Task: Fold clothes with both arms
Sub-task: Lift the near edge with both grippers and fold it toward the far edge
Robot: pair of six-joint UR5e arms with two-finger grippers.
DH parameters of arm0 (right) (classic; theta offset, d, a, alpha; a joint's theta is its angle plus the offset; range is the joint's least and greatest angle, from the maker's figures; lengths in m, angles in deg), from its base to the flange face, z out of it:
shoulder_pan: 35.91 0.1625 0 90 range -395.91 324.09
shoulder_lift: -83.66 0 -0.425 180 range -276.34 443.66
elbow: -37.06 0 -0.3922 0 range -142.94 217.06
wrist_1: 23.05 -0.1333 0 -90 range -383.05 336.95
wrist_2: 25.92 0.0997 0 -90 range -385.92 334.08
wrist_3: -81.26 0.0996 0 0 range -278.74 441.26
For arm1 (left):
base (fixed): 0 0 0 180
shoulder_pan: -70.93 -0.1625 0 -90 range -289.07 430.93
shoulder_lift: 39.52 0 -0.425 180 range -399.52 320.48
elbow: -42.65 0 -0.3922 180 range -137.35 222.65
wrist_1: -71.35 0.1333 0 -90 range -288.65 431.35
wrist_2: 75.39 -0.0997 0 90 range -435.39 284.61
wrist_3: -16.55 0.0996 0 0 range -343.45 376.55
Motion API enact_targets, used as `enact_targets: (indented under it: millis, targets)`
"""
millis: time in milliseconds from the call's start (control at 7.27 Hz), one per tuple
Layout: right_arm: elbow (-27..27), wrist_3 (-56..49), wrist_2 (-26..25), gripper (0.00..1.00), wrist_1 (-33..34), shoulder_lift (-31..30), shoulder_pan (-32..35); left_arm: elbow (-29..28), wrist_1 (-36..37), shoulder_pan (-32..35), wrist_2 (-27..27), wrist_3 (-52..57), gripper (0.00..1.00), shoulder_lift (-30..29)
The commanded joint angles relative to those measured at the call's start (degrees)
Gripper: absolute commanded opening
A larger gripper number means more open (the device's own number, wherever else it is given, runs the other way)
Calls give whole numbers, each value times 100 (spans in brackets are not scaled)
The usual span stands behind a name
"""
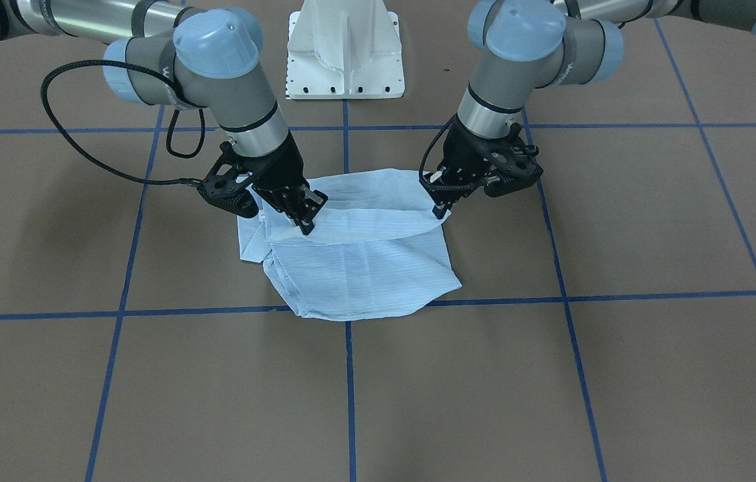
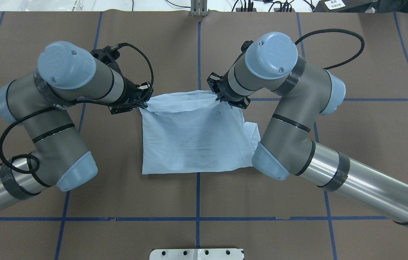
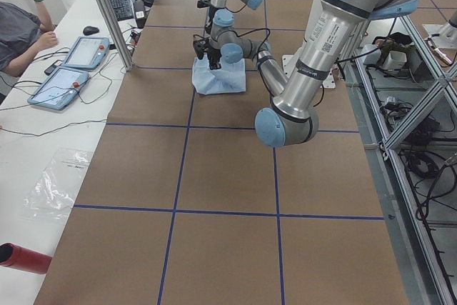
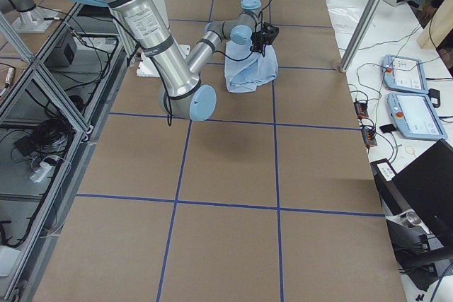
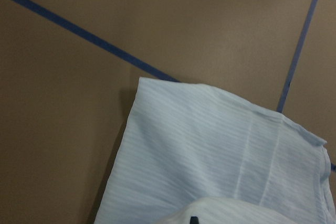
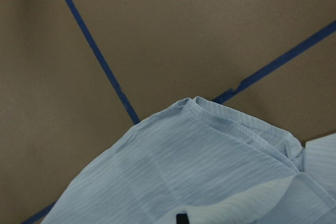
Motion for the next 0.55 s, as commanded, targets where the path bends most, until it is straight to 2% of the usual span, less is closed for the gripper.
enact_targets:
  millis: [0,275,413]
  targets:
    - [694,-169,-8,0,-13,391,94,-527,-254,171,85,36,0,-225]
    - [1442,-187,-8,0,-22,822,120,-1036,-806,198,76,27,0,-243]
    - [1585,-187,-8,0,-22,885,120,-1221,-965,206,76,36,0,-243]
